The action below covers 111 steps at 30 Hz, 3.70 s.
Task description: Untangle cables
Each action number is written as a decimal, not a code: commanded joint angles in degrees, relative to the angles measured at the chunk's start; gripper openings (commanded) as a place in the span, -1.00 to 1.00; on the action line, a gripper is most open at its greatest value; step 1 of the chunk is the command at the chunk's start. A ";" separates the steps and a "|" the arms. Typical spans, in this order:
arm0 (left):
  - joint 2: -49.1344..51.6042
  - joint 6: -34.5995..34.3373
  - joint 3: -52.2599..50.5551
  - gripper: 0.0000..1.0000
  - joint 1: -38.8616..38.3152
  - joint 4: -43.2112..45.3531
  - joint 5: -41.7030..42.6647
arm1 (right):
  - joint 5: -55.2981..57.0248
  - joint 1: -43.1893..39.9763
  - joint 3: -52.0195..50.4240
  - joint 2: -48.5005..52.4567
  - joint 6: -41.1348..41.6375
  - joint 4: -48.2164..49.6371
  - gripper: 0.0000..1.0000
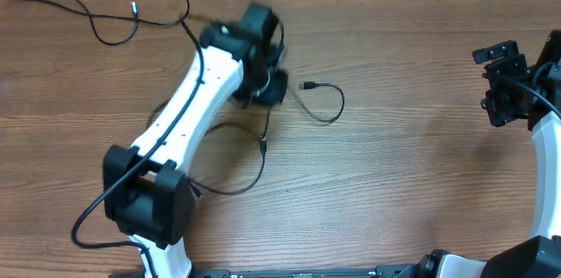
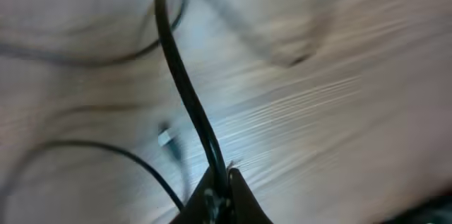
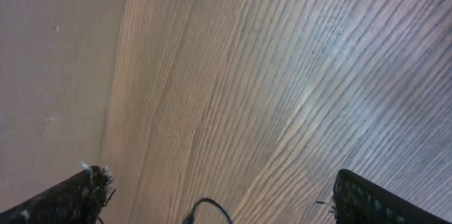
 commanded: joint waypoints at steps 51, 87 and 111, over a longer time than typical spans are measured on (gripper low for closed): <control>-5.97 -25.22 32.70 -0.91 25.46 6.05 -9.84 | 0.63 -0.07 0.22 -0.37 -0.28 0.31 1.00; 11.13 -29.97 32.65 -0.92 56.11 -0.68 -10.47 | 0.63 -0.07 0.20 -0.37 -0.28 0.31 1.00; 23.34 -4.07 32.65 0.39 59.98 -0.81 -14.73 | 0.63 -0.07 0.22 -0.37 -0.28 0.31 1.00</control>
